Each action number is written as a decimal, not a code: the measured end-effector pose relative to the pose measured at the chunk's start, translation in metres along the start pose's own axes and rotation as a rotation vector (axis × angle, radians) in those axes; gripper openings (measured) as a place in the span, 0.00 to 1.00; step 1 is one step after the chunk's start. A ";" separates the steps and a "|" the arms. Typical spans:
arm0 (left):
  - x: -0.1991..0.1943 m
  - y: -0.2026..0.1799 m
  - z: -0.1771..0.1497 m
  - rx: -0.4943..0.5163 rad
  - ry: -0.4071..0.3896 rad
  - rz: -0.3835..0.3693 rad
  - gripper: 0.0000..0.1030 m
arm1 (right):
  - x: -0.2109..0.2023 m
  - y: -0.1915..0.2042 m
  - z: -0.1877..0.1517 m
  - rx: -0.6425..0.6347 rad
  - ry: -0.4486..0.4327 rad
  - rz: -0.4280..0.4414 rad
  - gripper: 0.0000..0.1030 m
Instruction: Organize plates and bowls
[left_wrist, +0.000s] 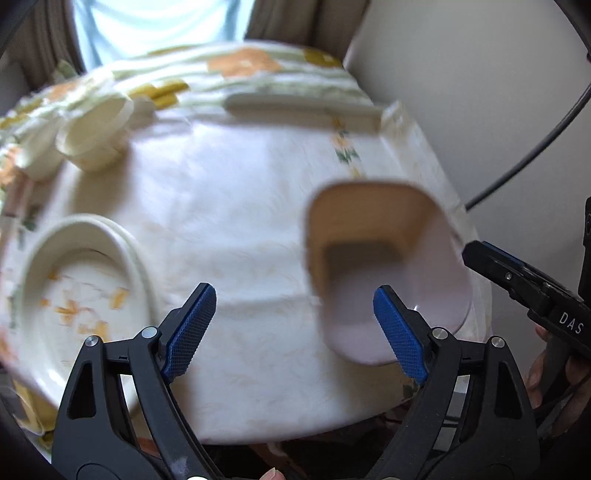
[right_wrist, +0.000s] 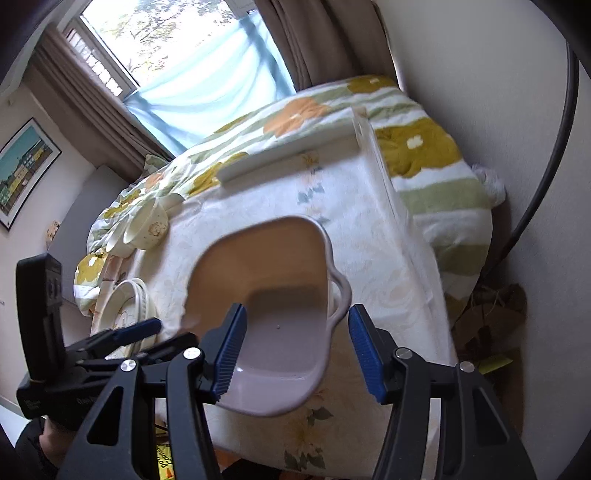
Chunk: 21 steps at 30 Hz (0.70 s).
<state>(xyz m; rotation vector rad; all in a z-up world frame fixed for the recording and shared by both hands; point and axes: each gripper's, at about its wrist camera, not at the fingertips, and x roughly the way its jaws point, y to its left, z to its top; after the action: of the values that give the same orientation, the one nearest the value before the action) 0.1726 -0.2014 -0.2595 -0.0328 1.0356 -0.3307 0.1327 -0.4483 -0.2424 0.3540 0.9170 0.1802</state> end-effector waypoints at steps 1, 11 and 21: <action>-0.017 0.005 0.004 -0.001 -0.039 0.035 0.84 | -0.007 0.008 0.005 -0.028 -0.013 -0.004 0.51; -0.126 0.079 0.041 0.010 -0.336 0.317 0.87 | -0.035 0.079 0.047 -0.171 -0.116 0.005 0.90; -0.106 0.192 0.096 -0.092 -0.263 0.164 0.88 | 0.029 0.191 0.100 -0.228 -0.101 0.040 0.90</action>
<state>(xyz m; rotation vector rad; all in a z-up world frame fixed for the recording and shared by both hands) 0.2533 -0.0007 -0.1569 -0.0719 0.7859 -0.1250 0.2294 -0.2851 -0.1370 0.1682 0.7811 0.2978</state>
